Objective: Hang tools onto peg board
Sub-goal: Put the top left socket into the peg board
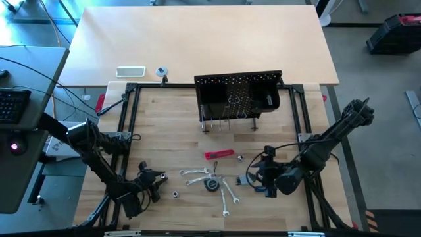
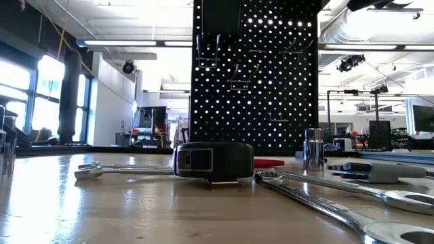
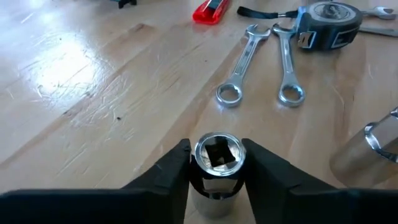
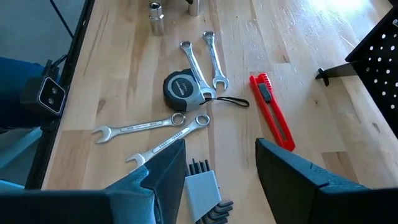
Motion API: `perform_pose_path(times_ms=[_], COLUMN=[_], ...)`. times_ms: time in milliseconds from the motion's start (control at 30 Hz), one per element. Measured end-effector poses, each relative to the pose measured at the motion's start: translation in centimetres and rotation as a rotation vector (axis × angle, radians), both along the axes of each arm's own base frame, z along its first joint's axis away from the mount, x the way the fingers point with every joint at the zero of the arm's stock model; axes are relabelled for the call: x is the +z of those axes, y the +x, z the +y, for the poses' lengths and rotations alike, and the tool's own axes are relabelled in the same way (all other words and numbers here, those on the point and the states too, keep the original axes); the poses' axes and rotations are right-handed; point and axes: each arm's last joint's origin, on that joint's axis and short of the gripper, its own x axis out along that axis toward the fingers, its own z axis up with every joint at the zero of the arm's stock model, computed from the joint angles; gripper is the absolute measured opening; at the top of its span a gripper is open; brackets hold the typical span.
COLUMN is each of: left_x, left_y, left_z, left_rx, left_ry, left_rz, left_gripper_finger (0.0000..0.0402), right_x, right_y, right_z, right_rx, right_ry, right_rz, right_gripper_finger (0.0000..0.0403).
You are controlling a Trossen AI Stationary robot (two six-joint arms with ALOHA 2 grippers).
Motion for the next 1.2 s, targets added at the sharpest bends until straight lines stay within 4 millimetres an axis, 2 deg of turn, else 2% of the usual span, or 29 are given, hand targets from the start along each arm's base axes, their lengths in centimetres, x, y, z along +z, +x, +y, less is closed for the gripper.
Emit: perform_pose_path(times_ms=[233, 367, 600, 767, 900, 1033, 1200], left_x=[0.1, 1.2, 5.6, 9.4, 12.6, 15.5, 16.8], left_y=[0.0, 0.2, 1.6, 3.6, 6.1, 8.5, 10.7], left_z=[0.1, 0.6, 2.4, 3.3, 3.4, 4.0, 6.1], left_rx=[-0.004, 0.008, 0.008, -0.021, -0.13, -0.266, -0.385], left_ry=[0.017, 0.046, 0.189, 0.296, 0.363, 0.429, 0.457], left_rz=[0.004, -0.05, -0.188, -0.202, -0.205, -0.307, -0.41], left_gripper_finger=[0.0105, 0.0105, 0.0105, 0.0105, 0.0105, 0.0105, 0.0105], right_x=[0.0, 0.1, 0.5, 1.4, 1.5, 0.9, 0.8], right_y=[0.0, 0.0, 0.5, 1.1, 2.2, 3.9, 5.8], right_z=[-0.1, -0.1, 0.1, 0.6, 1.2, 1.6, 1.4], right_rx=[-0.014, -0.031, -0.031, -0.002, 0.037, 0.069, 0.062], right_ry=[-0.015, -0.03, -0.02, -0.012, -0.04, -0.094, -0.122], right_rz=[-0.011, -0.025, -0.095, -0.195, -0.259, -0.302, -0.377], right_gripper_finger=[0.0188, 0.0188, 0.0188, 0.0188, 0.0188, 0.0188, 0.0188])
